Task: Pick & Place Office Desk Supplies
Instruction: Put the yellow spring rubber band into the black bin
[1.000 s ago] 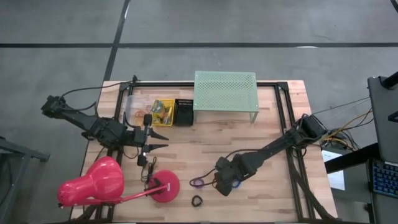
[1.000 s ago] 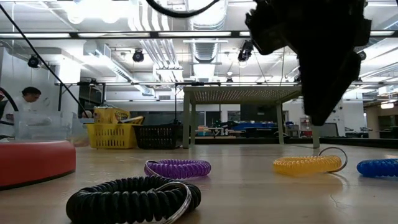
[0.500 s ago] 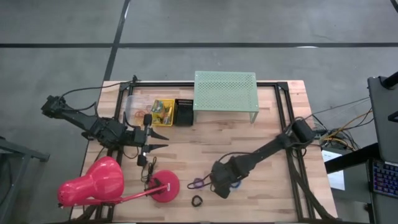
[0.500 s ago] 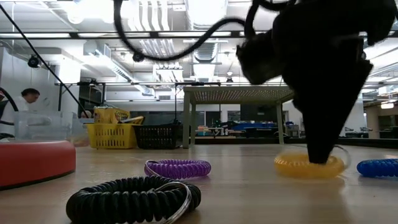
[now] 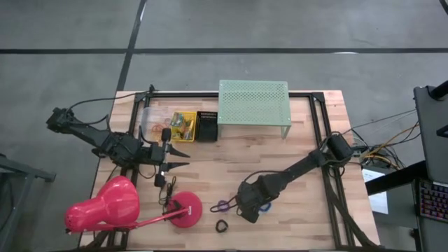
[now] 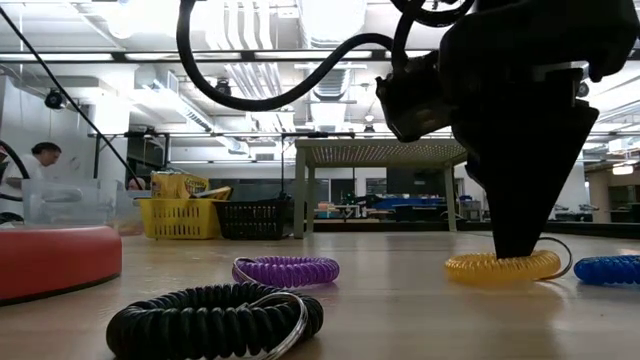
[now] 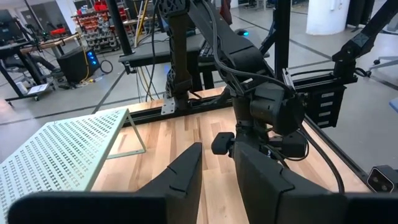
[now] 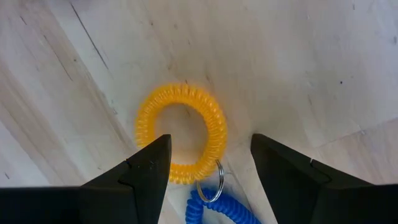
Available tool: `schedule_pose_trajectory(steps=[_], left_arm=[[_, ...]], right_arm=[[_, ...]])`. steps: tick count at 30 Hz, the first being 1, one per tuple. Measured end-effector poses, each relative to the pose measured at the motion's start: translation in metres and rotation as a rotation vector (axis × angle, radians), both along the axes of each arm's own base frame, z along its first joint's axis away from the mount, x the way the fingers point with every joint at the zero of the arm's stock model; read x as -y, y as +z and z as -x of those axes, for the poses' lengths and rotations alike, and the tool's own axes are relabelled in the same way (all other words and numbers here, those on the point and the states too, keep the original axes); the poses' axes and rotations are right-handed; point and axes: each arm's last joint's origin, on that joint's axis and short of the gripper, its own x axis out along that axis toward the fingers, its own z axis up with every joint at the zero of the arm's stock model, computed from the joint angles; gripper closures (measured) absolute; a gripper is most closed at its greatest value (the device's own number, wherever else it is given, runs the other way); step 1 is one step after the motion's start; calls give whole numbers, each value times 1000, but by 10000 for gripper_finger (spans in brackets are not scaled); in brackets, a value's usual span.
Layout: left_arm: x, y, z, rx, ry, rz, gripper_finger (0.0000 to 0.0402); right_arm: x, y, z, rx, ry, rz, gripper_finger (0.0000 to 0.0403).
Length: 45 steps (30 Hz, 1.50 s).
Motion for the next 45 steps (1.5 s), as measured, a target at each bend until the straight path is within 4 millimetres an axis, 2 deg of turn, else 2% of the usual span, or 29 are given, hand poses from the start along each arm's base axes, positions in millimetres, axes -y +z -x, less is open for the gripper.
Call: schedule_pose_trajectory(steps=[5,9,26,39,45], left_arm=[[0,0,0,0,0,0,303],[0,0,0,0,0,0,303],[0,0,0,0,0,1,303],[0,0,0,0,0,2,303],[0,0,0,0,0,2,303]], right_arm=[[1,-1,1,0,31,22,182],[0,-1,2,2,65,39,206],[3,-2,3,2,139,90,382],[4,0,2,23,140,103,381],[9,20,3,110,115,182,381]])
